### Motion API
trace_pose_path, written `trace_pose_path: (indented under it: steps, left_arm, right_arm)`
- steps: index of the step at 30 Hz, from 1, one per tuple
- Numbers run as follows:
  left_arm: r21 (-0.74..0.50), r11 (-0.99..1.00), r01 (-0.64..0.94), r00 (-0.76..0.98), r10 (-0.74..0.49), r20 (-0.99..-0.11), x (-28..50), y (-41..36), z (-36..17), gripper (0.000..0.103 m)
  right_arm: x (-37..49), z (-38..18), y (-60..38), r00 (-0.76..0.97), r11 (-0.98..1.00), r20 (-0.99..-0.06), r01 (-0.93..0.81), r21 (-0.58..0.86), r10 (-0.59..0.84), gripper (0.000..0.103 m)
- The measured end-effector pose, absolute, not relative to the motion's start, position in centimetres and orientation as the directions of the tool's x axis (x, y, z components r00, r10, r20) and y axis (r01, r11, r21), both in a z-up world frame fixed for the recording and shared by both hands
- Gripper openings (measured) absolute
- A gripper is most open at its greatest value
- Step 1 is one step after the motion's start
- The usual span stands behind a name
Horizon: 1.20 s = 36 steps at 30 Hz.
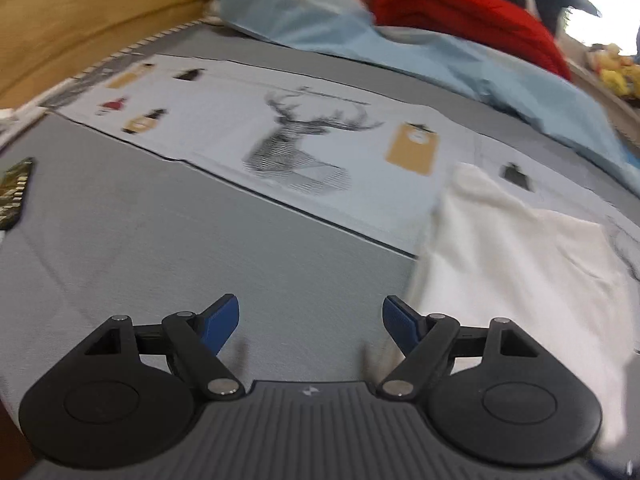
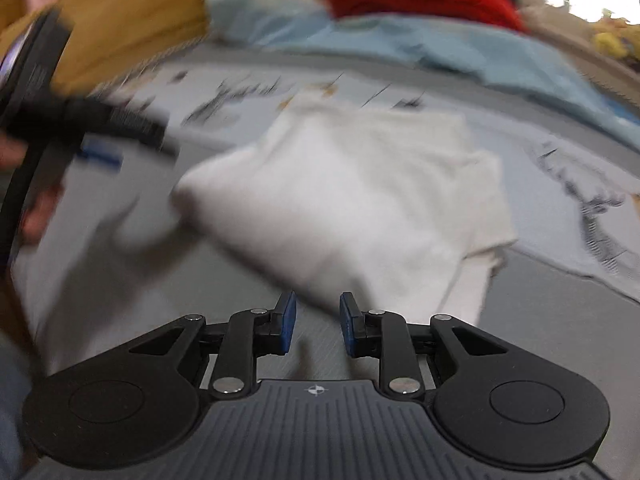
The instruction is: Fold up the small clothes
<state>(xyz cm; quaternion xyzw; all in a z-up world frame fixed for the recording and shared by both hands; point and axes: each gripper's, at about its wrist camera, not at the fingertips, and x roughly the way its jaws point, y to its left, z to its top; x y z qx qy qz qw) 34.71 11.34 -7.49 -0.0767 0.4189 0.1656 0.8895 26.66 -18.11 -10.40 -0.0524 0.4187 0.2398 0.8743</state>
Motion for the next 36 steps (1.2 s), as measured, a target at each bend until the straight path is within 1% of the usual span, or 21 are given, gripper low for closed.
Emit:
trace_pose_path:
  steps: [3, 6, 9, 11, 13, 16, 19, 20, 21, 22, 23, 25, 27, 30, 32, 33, 36]
  left_arm:
    - [0.042, 0.941, -0.335, 0.539, 0.228, -0.811, 35.6, 11.4, -8.6, 0.083]
    - [0.044, 0.954, -0.295, 0.496, 0.193, -0.846, 35.8, 10.8, -10.0, 0.083]
    - [0.088, 0.962, -0.258, 0.502, 0.211, -0.838, 35.2, 9.6, -10.3, 0.083]
    - [0.090, 0.966, -0.241, 0.526, 0.208, -0.825, 34.5, 9.4, -9.7, 0.083]
    - [0.079, 0.967, -0.242, 0.544, 0.202, -0.814, 33.6, 9.5, -9.1, 0.083]
    - [0.043, 0.973, -0.227, 0.564, 0.167, -0.808, 31.5, 9.4, -8.0, 0.083]
    - [0.026, 0.981, -0.194, 0.605, 0.140, -0.784, 28.3, 8.3, -6.2, 0.084]
    - [0.032, 0.985, -0.171, 0.624, 0.133, -0.770, 27.1, 7.7, -5.5, 0.085]
    - [0.046, 0.987, -0.155, 0.644, 0.136, -0.753, 25.8, 7.1, -5.0, 0.089]
    - [0.065, 0.987, -0.145, 0.661, 0.146, -0.736, 24.3, 6.5, -4.7, 0.094]
    - [0.081, 0.988, -0.129, 0.675, 0.147, -0.723, 22.6, 6.0, -4.4, 0.096]
    - [0.098, 0.991, -0.088, 0.695, 0.132, -0.706, 19.3, 5.1, -4.2, 0.103]
    - [0.108, 0.991, -0.078, 0.719, 0.131, -0.683, 16.2, 4.7, -4.3, 0.103]
    - [0.105, 0.993, -0.045, 0.720, 0.105, -0.686, 13.4, 4.0, -5.2, 0.103]
    - [0.096, 0.995, -0.012, 0.704, 0.076, -0.706, 12.7, 3.5, -5.7, 0.103]
    - [0.096, 0.995, -0.004, 0.704, 0.071, -0.707, 12.4, 3.2, -5.9, 0.103]
    - [0.117, 0.993, 0.007, 0.736, 0.075, -0.672, 11.4, 2.6, -5.9, 0.103]
  right_arm:
    - [26.8, -11.6, -18.3, 0.461, 0.871, -0.801, -0.470, 0.144, 0.381, 0.025]
    - [28.0, -12.7, -19.5, 0.464, 0.909, -0.825, -0.395, 0.133, 0.322, 0.025]
    - [29.4, -13.1, -21.1, 0.500, 0.943, -0.829, -0.320, 0.093, 0.251, 0.024]
    - [29.9, -13.1, -22.1, 0.488, 0.948, -0.829, -0.283, 0.145, 0.273, 0.024]
    - [29.8, -13.0, -22.5, 0.479, 0.949, -0.831, -0.265, 0.168, 0.281, 0.025]
    - [28.6, -12.8, -22.2, 0.474, 0.950, -0.838, -0.274, 0.149, 0.269, 0.029]
    - [26.3, -11.5, -21.6, 0.487, 0.956, -0.837, -0.264, 0.132, 0.250, 0.040]
    - [25.1, -10.7, -21.3, 0.511, 0.955, -0.822, -0.272, 0.121, 0.250, 0.046]
    - [23.6, -9.8, -21.1, 0.551, 0.956, -0.797, -0.274, 0.105, 0.246, 0.054]
    - [22.1, -9.1, -21.0, 0.594, 0.961, -0.769, -0.262, 0.093, 0.236, 0.058]
    - [20.4, -8.5, -20.9, 0.635, 0.966, -0.739, -0.243, 0.086, 0.226, 0.065]
    - [16.7, -7.7, -20.9, 0.706, 0.974, -0.675, -0.205, 0.094, 0.214, 0.071]
    - [13.2, -7.5, -21.0, 0.755, 0.978, -0.623, -0.180, 0.105, 0.205, 0.077]
    - [9.3, -8.0, -21.2, 0.811, 0.985, -0.559, -0.150, 0.084, 0.171, 0.079]
    - [8.1, -8.6, -21.2, 0.824, 0.990, -0.549, -0.132, 0.056, 0.142, 0.079]
    - [7.9, -8.7, -21.2, 0.821, 0.988, -0.550, -0.138, 0.064, 0.151, 0.079]
    - [7.9, -8.9, -21.1, 0.839, 0.988, -0.521, -0.142, 0.068, 0.156, 0.079]
